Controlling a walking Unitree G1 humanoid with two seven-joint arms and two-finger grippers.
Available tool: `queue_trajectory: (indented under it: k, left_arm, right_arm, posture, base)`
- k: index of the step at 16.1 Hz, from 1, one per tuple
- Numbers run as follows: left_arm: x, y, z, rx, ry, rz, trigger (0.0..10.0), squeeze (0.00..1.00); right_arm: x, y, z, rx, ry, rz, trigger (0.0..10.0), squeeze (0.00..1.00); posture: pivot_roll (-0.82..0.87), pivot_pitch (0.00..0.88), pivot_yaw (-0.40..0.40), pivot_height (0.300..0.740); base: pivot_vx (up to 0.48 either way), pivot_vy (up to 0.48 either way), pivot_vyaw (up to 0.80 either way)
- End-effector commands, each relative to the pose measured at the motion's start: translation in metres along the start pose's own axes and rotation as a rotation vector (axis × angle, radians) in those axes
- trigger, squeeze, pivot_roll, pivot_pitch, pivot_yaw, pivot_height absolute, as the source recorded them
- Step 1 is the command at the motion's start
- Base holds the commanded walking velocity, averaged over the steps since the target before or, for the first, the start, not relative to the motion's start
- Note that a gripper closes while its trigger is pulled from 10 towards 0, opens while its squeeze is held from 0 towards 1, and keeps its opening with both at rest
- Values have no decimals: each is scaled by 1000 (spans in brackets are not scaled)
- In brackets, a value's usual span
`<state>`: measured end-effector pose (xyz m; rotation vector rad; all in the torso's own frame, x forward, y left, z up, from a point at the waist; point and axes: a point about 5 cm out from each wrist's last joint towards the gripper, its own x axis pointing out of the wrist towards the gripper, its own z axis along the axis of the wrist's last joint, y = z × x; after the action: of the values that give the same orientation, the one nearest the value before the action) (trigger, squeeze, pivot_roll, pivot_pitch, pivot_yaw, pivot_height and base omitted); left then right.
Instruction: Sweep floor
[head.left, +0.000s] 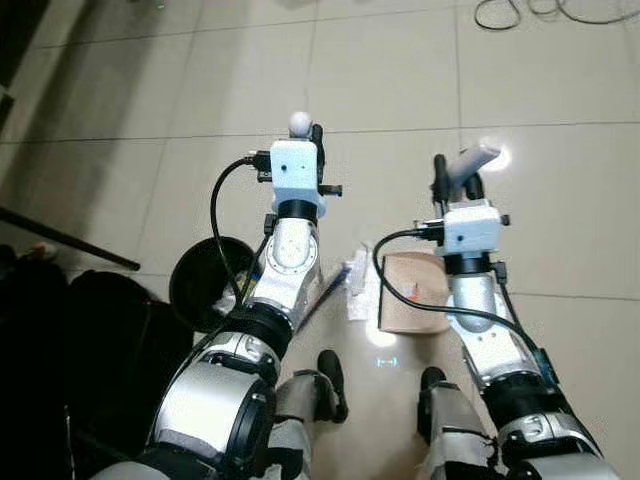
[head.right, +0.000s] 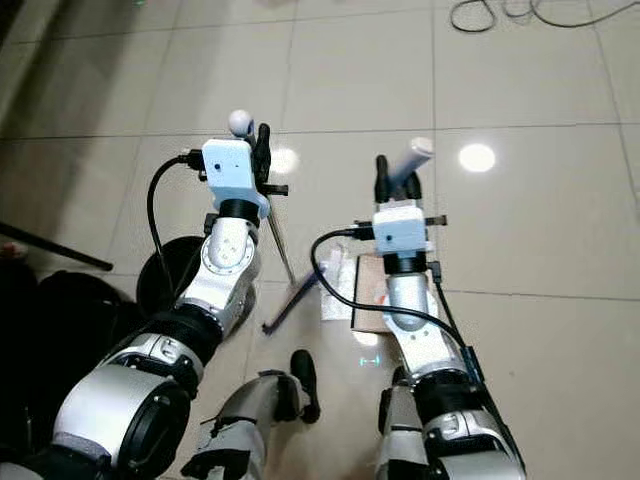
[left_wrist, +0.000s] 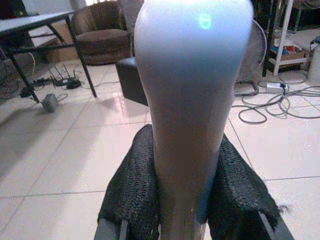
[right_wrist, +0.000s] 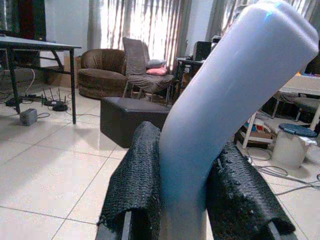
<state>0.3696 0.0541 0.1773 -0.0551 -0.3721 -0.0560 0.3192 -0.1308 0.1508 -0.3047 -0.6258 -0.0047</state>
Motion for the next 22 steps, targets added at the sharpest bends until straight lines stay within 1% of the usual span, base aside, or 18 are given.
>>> queue_trajectory:
  k: [1, 2, 3, 4, 6, 7, 8, 9, 10, 11, 12, 13, 16, 17, 18, 19, 21, 22]
  left_arm:
    - [-9, -1, -14, -39, 74, 50, 10000, 0]
    - [-10, -3, -15, -49, 80, 54, 10000, 0]
    - [-13, -12, -17, -90, 103, 57, 10000, 0]
    - [-14, -13, -17, -93, 104, 57, 10000, 0]
    - [-13, -24, -12, -162, 96, 69, 10000, 0]
    - [-12, -26, -10, -179, 91, 69, 10000, 0]
    - [-8, -37, -1, -246, 65, 46, 10000, 0]
    - [-3, -55, 18, -368, -4, -41, 10000, 0]
    - [-2, -57, 22, -395, -19, -63, 10000, 0]
    - [1, -60, 31, -454, -61, -137, 10000, 0]
    - [2, -60, 35, -470, -81, -170, 10000, 0]
    - [7, -54, 41, -470, -116, -201, 10000, 0]
    - [17, -36, 50, -378, -191, -274, 10000, 0]
    - [25, -22, 61, -343, -250, -316, 10000, 0]
    - [28, -17, 65, -332, -268, -321, 10000, 0]
    - [34, -9, 72, -312, -295, -320, 10000, 0]
    - [42, 3, 81, -309, -322, -295, 10000, 0]
    - [44, 5, 81, -310, -323, -293, 10000, 0]
  right_arm:
    - [-13, 14, -9, -1, 62, 63, 10000, 0]
    - [-13, 16, -8, 3, 62, 69, 10000, 0]
    - [-16, 24, -5, 22, 65, 85, 10000, 0]
    - [-16, 26, -5, 25, 65, 86, 10000, 0]
    - [-20, 36, -2, 38, 64, 104, 10000, 0]
    - [-21, 37, -2, 39, 65, 107, 10000, 0]
    - [-24, 39, -2, 41, 74, 114, 10000, 0]
    - [-27, 39, -5, 37, 88, 126, 10000, 0]
    - [-28, 39, -5, 35, 90, 126, 10000, 0]
    - [-29, 37, -7, 30, 95, 126, 10000, 0]
    - [-29, 36, -8, 26, 99, 125, 10000, 0]
    - [-29, 34, -9, 19, 105, 124, 10000, 0]
    - [-30, 33, -11, 8, 112, 126, 10000, 0]
    - [-31, 32, -11, 2, 115, 126, 10000, 0]
    - [-31, 32, -11, 0, 116, 125, 10000, 0]
    - [-32, 31, -12, -1, 119, 123, 10000, 0]
    - [-34, 31, -13, -1, 125, 121, 10000, 0]
    - [-35, 31, -13, 0, 127, 119, 10000, 0]
  posture:
    - [74, 411, 202, 740]
    - [66, 417, 186, 740]
    - [55, 413, 187, 740]
    - [55, 413, 187, 740]
    - [36, 397, 188, 740]
    - [36, 397, 188, 740]
    - [41, 395, 186, 740]
    - [46, 397, 186, 740]
    - [46, 397, 186, 740]
    - [46, 397, 186, 740]
    - [52, 397, 185, 740]
    - [52, 397, 185, 740]
    - [54, 389, 190, 740]
    - [53, 387, 192, 740]
    - [53, 387, 192, 740]
    - [55, 389, 192, 740]
    - [59, 390, 192, 740]
    - [58, 389, 192, 740]
  base:
    - [0, 0, 0]
    - [0, 0, 0]
    - [0, 0, 0]
    - [0, 0, 0]
    - [0, 0, 0]
    - [0, 0, 0]
    - [0, 0, 0]
    - [0, 0, 0]
    - [0, 0, 0]
    - [0, 0, 0]
    - [0, 0, 0]
    - [0, 0, 0]
    - [0, 0, 0]
    - [0, 0, 0]
    - [0, 0, 0]
    - [0, 0, 0]
    - [0, 0, 0]
    - [0, 0, 0]
